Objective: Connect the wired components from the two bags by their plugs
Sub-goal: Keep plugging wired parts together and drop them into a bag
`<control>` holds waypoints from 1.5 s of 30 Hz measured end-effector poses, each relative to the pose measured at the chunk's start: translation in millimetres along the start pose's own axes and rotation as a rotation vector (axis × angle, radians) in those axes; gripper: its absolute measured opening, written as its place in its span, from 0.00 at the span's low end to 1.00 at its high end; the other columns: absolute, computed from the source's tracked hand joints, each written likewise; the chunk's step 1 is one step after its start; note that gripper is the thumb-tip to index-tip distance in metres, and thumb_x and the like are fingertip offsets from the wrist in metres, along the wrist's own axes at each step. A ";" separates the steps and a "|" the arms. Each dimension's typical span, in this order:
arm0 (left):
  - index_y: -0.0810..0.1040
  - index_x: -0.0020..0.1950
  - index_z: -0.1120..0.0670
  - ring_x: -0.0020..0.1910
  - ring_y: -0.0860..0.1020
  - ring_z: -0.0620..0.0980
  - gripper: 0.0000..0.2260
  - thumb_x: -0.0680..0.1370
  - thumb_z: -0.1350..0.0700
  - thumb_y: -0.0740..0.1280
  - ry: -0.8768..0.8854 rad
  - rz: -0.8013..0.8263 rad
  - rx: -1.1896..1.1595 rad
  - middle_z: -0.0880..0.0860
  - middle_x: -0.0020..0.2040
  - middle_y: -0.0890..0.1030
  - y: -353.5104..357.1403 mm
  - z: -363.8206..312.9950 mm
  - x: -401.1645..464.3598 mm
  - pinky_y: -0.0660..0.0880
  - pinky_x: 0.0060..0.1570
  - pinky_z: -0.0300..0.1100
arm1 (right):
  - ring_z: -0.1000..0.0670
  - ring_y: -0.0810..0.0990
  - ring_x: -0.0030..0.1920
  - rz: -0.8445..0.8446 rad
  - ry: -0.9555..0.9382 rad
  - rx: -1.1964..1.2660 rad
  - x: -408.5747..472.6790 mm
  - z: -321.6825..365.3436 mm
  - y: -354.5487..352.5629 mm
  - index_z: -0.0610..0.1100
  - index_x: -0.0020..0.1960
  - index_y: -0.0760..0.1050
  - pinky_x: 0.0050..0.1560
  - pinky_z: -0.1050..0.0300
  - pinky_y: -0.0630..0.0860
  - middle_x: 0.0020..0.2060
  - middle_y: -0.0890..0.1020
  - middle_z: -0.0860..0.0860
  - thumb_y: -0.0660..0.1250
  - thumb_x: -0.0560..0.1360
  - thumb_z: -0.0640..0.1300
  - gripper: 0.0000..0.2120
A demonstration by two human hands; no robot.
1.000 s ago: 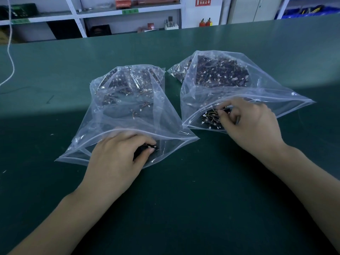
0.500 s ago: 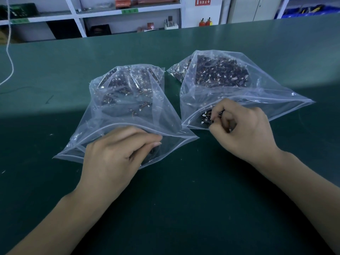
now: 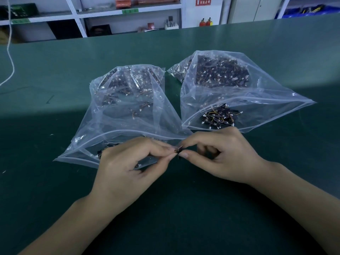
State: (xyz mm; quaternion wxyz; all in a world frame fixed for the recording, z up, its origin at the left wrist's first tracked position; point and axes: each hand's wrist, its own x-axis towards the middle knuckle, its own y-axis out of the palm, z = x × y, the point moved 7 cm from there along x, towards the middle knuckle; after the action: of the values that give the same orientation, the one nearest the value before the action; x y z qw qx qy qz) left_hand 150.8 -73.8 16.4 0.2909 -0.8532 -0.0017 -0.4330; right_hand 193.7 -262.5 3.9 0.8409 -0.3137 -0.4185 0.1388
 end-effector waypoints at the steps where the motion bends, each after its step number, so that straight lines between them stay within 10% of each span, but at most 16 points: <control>1: 0.86 0.44 0.63 0.52 0.86 0.38 0.07 0.78 0.60 0.76 0.002 -0.003 -0.001 0.47 0.51 0.87 0.0 -0.5 -0.1 0.81 0.52 0.33 | 0.61 0.66 0.26 -0.006 0.010 0.023 -0.4 -0.5 0.6 0.46 0.51 0.87 0.34 0.71 0.62 0.28 0.67 0.60 0.74 0.81 0.48 0.06; 12: 0.85 0.57 0.53 0.46 0.85 0.42 0.09 0.78 0.53 0.77 -0.066 0.046 -0.034 0.44 0.48 0.86 4.2 1.1 -0.2 0.80 0.49 0.35 | 0.61 0.63 0.28 0.059 0.033 -0.067 0.6 6.3 7.8 0.45 0.51 0.83 0.31 0.66 0.62 0.29 0.64 0.61 0.68 0.83 0.49 0.09; 45: 0.87 0.49 0.55 0.43 0.81 0.45 0.04 0.81 0.55 0.74 -0.079 0.057 0.106 0.44 0.46 0.84 2.2 10.0 0.5 0.75 0.44 0.36 | 0.51 0.68 0.25 -0.052 0.085 0.064 -1.6 -1.7 -0.2 0.43 0.52 0.83 0.29 0.60 0.67 0.26 0.73 0.52 0.72 0.81 0.45 0.05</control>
State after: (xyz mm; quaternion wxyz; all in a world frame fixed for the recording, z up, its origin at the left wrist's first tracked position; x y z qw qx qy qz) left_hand 159.1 -70.8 11.1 0.3476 -0.8527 -0.0119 -0.3898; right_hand 194.0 -264.2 2.3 0.8708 -0.2813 -0.3859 0.1170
